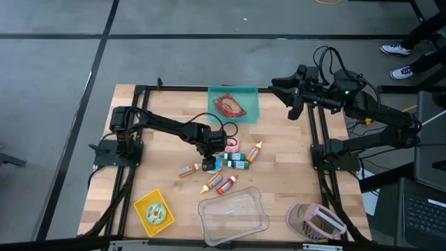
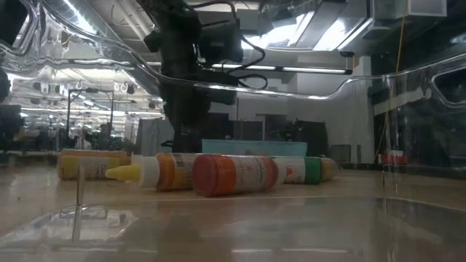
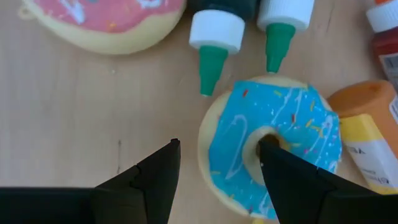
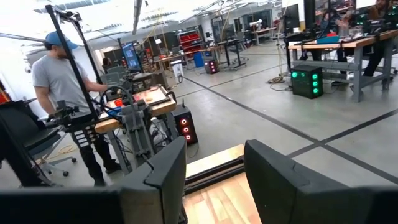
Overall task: Pick & Place Food Item
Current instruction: Put the blue donut into the yellow bin, then put the pink donut into the yellow bin
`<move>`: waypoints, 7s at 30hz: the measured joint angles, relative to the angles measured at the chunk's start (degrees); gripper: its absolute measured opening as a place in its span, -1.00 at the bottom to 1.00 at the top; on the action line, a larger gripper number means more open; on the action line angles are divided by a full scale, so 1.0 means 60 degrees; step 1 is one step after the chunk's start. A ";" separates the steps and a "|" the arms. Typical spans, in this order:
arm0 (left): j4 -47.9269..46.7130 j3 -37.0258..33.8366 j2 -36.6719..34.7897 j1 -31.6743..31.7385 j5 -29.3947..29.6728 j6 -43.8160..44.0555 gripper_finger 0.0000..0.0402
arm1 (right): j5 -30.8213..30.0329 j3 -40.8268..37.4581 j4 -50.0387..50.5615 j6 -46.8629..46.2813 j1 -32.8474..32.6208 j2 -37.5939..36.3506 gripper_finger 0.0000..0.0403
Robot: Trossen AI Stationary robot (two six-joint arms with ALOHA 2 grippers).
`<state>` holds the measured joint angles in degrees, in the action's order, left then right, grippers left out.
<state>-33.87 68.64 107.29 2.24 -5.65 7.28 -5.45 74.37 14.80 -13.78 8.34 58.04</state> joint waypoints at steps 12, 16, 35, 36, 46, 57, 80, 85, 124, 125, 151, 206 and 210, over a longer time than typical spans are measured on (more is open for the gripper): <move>0.0153 0.0030 0.0509 0.0000 0.0082 0.0393 -0.14 | 0.0057 0.0000 0.0009 0.0014 0.0000 0.0000 -0.21; 0.0127 0.0000 0.0354 0.0071 -0.0314 0.0507 -0.57 | 0.0057 0.0000 0.0010 0.0078 0.0000 0.0000 -0.21; -0.1755 -0.0004 -0.4667 0.1390 -0.2770 0.1397 -0.95 | 0.0054 0.0000 0.0006 0.0131 0.0000 0.0000 -0.21; -0.2378 -0.0004 -0.5018 0.1291 -0.2755 0.1357 -0.95 | 0.0054 0.0000 0.0006 0.0131 0.0000 0.0000 -0.21; -0.4658 -0.1005 -0.8490 -0.2296 -0.0826 0.4677 -0.96 | 0.0054 0.0000 0.0005 0.0131 0.0000 0.0000 -0.21; -0.1711 -0.3738 -0.8450 -0.7730 0.1779 1.0976 -0.96 | -0.0023 0.0000 0.0006 0.0118 -0.0004 0.0000 -0.21; -0.0031 -0.3778 -0.4917 -1.0052 0.2669 1.3372 -0.96 | -0.0526 0.0000 0.0006 -0.0310 -0.0004 0.0000 -0.21; -0.0067 -0.3778 -0.4688 -1.0442 0.2668 1.3851 -0.96 | -0.0526 0.0000 0.0006 -0.0310 -0.0001 0.0000 -0.21; 0.0785 -0.4182 -0.4504 -1.0857 0.3242 1.4498 -0.56 | -0.0449 0.0000 0.0006 -0.0597 0.0000 0.0000 -0.21; 0.0778 -0.4182 -0.4504 -1.0862 0.3167 1.4571 -0.52 | -0.0449 0.0000 0.0006 -0.0582 0.0000 0.0000 -0.21; -0.1641 -0.3493 -0.7902 -1.0292 0.6396 1.4878 -0.09 | -0.0453 0.0000 0.0002 -0.0277 -0.0004 0.0000 -0.21; -0.0913 0.3260 0.1421 0.1454 0.0851 0.2104 0.08 | -0.0416 0.0000 0.0042 0.0346 0.0000 0.0004 -0.21; -0.0901 0.3260 0.1431 0.1545 0.0860 0.2081 0.08 | -0.0416 0.0001 0.0038 0.0378 0.0000 0.0004 -0.21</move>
<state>-39.27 88.20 115.87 11.51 -0.50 19.77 -7.94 74.37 15.03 -11.51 8.34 58.06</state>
